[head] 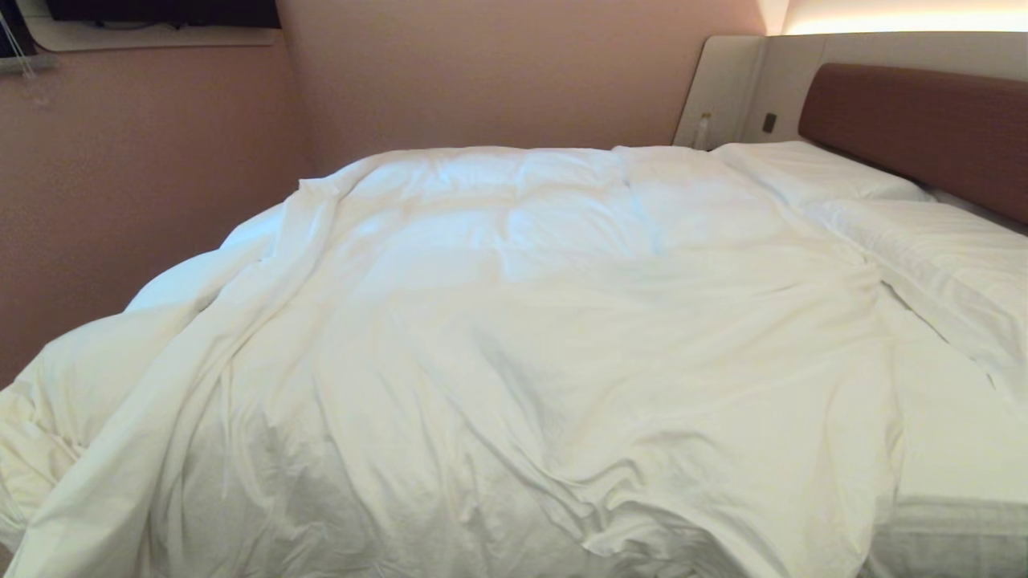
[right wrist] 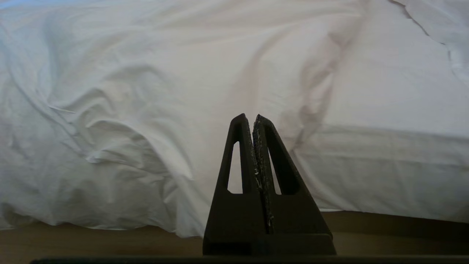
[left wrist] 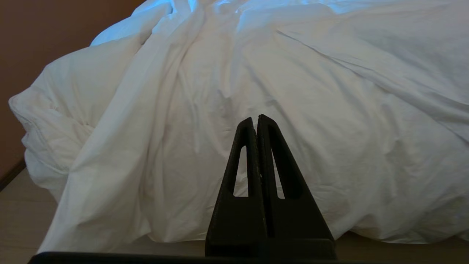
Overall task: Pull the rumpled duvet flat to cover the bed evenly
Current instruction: Flatten the corners of the folded blanket
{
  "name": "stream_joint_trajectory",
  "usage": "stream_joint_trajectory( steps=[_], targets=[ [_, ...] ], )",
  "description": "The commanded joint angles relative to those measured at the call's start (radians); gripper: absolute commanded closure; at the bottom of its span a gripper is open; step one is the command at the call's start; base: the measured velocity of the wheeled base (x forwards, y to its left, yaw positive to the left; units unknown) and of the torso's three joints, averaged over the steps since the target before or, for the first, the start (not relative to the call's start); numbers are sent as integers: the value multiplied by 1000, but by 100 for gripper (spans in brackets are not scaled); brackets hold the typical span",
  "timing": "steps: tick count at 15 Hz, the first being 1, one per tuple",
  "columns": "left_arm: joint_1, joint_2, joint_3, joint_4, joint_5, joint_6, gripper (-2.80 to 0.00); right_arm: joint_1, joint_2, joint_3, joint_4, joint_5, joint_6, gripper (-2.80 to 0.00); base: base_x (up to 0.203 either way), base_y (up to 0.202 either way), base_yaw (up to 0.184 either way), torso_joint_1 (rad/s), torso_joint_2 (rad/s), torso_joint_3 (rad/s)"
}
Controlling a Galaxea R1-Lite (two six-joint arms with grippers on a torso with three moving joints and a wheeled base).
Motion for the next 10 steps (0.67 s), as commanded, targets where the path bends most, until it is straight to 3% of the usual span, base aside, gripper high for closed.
stream_joint_trajectory(
  steps=[1, 10],
  targets=[
    [0, 0, 0, 0, 1, 0, 0, 0, 1, 0, 0, 0, 0, 0, 0, 186, 1, 1, -2, -1],
    [0, 0, 0, 0, 1, 0, 0, 0, 1, 0, 0, 0, 0, 0, 0, 194, 0, 4, 1, 2]
  ],
)
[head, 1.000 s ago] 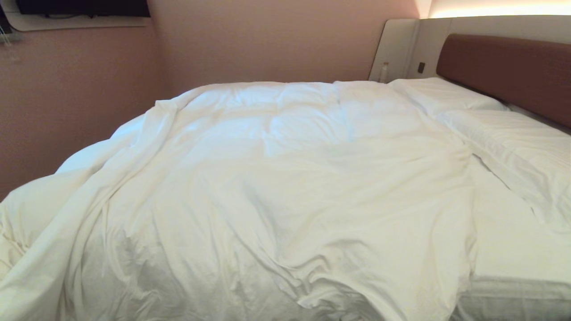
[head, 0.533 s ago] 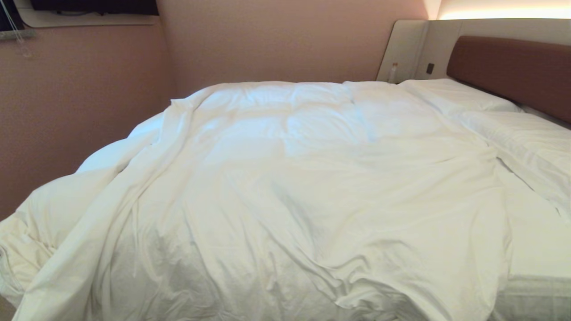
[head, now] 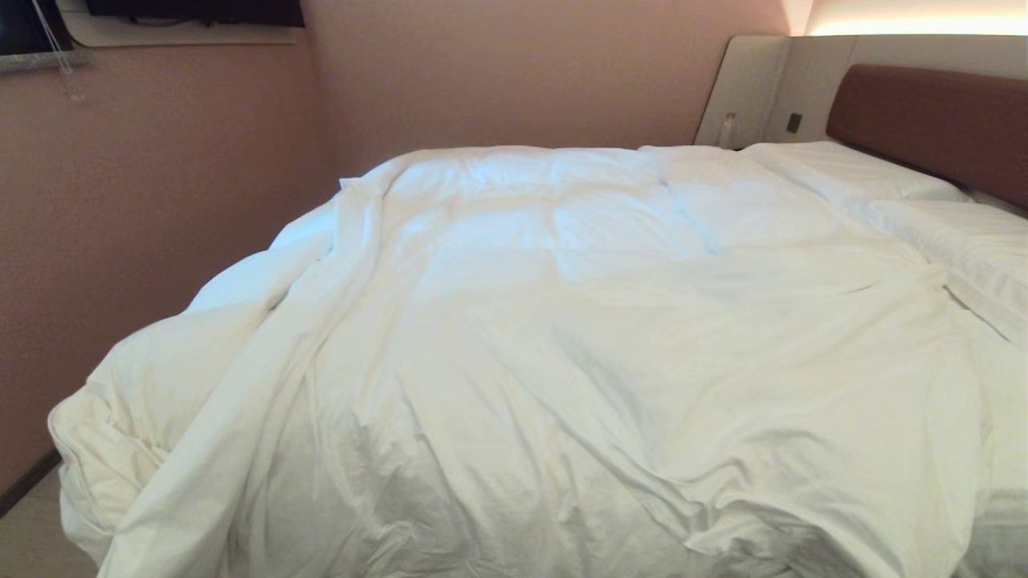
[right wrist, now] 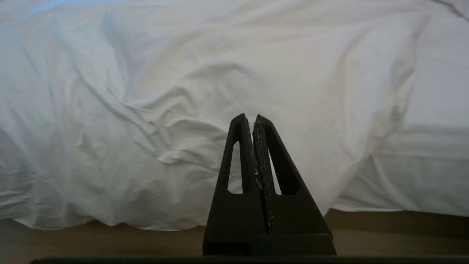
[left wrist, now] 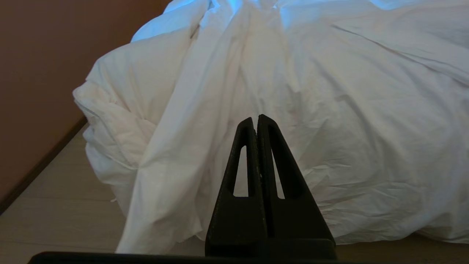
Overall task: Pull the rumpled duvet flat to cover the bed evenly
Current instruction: Flatten the corners of the folded blanket
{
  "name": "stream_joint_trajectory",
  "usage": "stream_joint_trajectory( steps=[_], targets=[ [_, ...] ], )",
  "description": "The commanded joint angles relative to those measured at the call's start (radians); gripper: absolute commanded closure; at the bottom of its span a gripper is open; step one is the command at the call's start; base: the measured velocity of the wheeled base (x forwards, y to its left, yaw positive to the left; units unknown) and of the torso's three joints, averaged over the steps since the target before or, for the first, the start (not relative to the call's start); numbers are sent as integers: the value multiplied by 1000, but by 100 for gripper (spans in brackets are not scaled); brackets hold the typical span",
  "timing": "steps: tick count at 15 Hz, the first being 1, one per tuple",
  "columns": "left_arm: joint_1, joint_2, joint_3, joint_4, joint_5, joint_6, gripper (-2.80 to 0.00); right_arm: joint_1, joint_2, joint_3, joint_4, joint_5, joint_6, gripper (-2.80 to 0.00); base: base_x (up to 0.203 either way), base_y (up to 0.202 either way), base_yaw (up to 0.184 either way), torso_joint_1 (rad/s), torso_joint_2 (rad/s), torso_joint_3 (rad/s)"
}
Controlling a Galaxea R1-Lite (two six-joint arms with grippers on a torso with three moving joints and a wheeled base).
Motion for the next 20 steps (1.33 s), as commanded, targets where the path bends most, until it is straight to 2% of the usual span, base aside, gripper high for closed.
stream_joint_trajectory(
  steps=[1, 11, 18, 20],
  targets=[
    [0, 0, 0, -1, 0, 1, 0, 0, 1, 0, 0, 0, 0, 0, 0, 192, 0, -1, 5, 2],
    [0, 0, 0, -1, 0, 1, 0, 0, 1, 0, 0, 0, 0, 0, 0, 183, -1, 3, 2, 3],
    [0, 0, 0, 1, 3, -1, 0, 0, 1, 0, 0, 0, 0, 0, 0, 7, 0, 0, 0, 0],
    [0, 0, 0, -1, 8, -18, 0, 0, 1, 0, 0, 0, 0, 0, 0, 0, 0, 0, 0, 0]
  ],
)
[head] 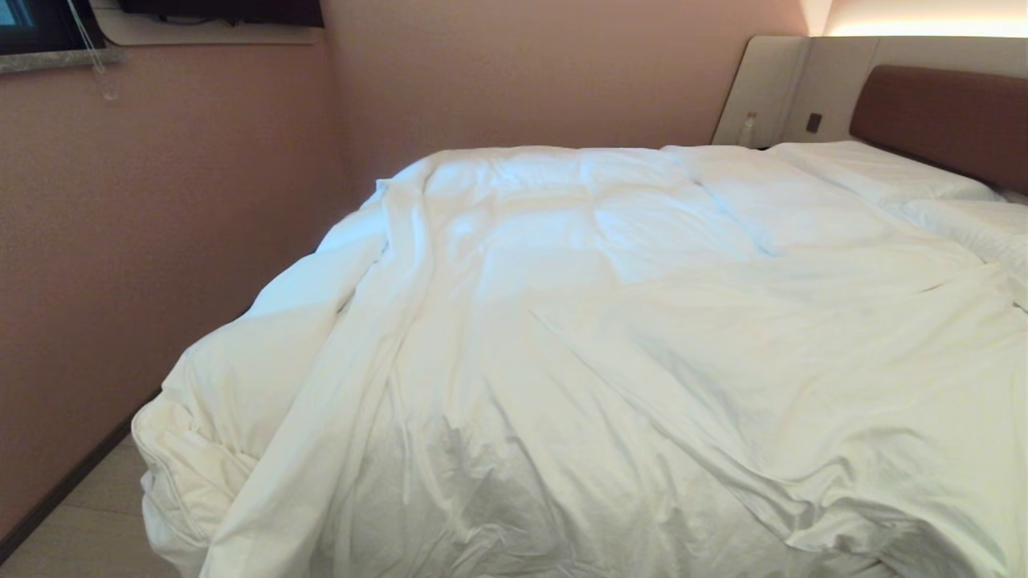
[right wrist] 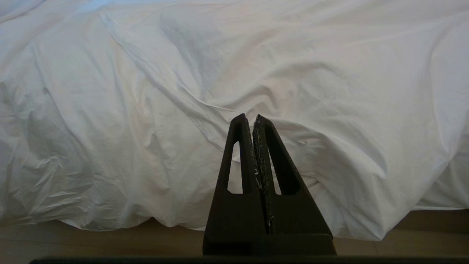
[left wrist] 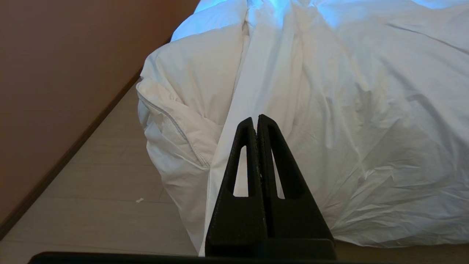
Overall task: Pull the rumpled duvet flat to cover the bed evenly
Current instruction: Flatten the corners of the folded blanket
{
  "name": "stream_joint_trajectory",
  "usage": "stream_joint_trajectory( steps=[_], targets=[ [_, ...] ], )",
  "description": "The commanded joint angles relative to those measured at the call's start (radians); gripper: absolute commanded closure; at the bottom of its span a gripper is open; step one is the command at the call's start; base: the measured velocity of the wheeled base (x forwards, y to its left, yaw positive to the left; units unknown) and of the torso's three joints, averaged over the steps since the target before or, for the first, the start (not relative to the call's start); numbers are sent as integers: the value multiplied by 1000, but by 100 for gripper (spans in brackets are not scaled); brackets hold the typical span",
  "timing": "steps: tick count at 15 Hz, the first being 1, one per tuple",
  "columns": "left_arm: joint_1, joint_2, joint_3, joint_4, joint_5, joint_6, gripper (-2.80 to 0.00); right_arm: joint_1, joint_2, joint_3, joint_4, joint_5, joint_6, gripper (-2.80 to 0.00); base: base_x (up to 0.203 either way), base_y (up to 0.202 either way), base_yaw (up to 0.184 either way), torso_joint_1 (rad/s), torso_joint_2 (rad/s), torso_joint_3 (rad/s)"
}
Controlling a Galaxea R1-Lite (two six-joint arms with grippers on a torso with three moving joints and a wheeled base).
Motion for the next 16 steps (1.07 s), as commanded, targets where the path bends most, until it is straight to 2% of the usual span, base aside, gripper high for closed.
stream_joint_trajectory(
  steps=[1, 13, 14, 16],
  targets=[
    [0, 0, 0, 0, -1, 0, 0, 0, 1, 0, 0, 0, 0, 0, 0, 0, 0, 0, 0, 0],
    [0, 0, -2, 3, 2, -2, 0, 0, 1, 0, 0, 0, 0, 0, 0, 0, 0, 0, 0, 0],
    [0, 1, -5, 7, 5, -8, 0, 0, 1, 0, 0, 0, 0, 0, 0, 0, 0, 0, 0, 0],
    [0, 49, -116, 80, 29, -86, 0, 0, 1, 0, 0, 0, 0, 0, 0, 0, 0, 0, 0, 0]
  ],
)
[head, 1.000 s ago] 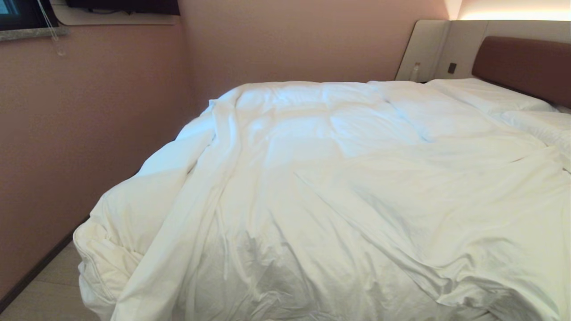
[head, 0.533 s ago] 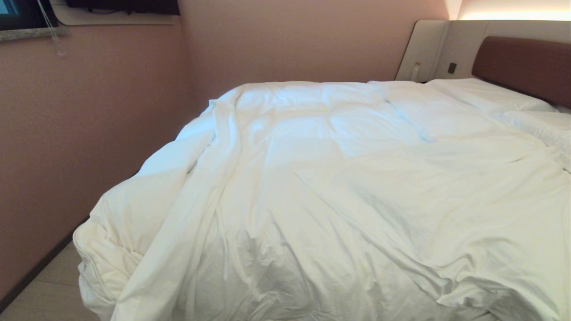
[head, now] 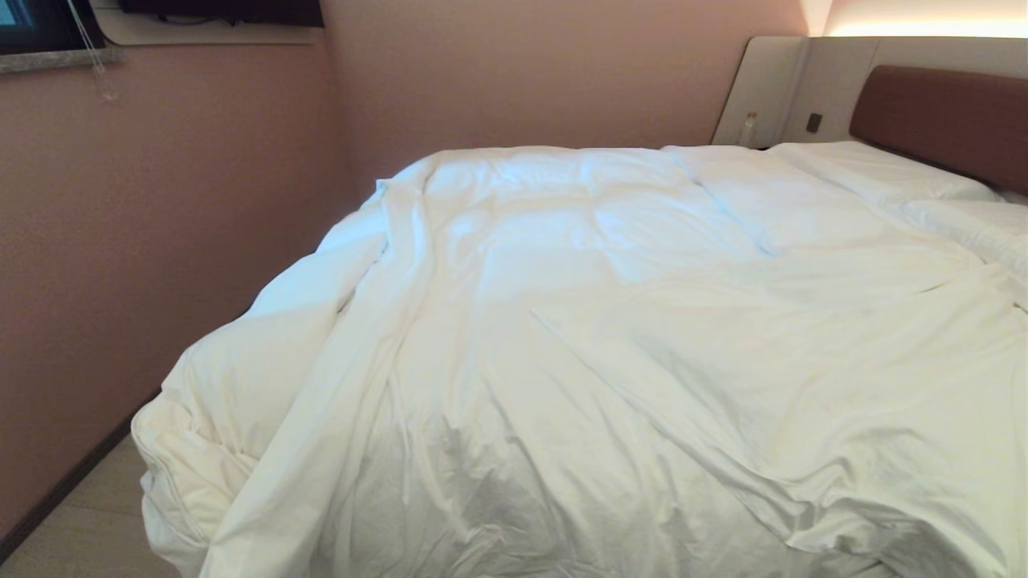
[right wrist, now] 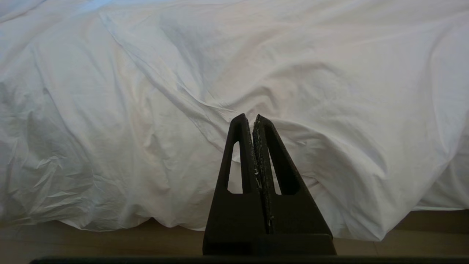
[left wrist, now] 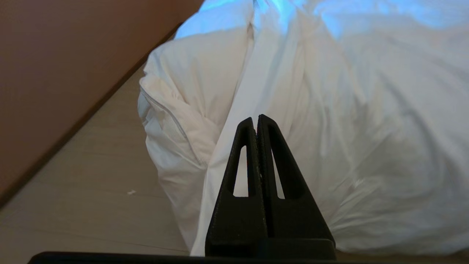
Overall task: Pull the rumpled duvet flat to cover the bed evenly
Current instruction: Flatten the corners of the folded blanket
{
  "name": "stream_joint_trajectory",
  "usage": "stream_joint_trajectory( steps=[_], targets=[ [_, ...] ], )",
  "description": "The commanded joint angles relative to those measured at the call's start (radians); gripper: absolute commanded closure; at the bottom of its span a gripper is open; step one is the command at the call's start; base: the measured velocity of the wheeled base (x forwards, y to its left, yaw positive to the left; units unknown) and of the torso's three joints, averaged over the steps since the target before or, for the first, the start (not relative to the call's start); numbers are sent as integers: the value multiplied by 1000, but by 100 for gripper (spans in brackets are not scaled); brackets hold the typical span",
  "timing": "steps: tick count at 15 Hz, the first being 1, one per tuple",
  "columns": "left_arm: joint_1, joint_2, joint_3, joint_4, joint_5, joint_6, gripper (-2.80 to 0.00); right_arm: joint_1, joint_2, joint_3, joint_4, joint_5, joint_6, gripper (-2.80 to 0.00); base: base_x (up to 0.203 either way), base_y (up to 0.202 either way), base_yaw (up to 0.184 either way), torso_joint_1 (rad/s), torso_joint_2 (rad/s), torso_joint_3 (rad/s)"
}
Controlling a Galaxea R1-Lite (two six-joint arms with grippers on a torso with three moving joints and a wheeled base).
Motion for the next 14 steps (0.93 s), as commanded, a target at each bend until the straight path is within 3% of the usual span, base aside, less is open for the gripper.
stream_joint_trajectory(
  steps=[1, 4, 8, 11, 14],
  targets=[
    [0, 93, -100, 56, 21, -66, 0, 0, 1, 0, 0, 0, 0, 0, 0, 0, 0, 0, 0, 0],
    [0, 463, -218, 138, 97, -221, 0, 0, 1, 0, 0, 0, 0, 0, 0, 0, 0, 0, 0, 0],
    [0, 929, -300, 129, 165, -369, 0, 0, 1, 0, 0, 0, 0, 0, 0, 0, 0, 0, 0, 0],
    [0, 1181, -313, 40, 184, -439, 0, 0, 1, 0, 0, 0, 0, 0, 0, 0, 0, 0, 0, 0],
    [0, 1353, -295, -83, 186, -463, 0, 0, 1, 0, 0, 0, 0, 0, 0, 0, 0, 0, 0, 0]
  ],
)
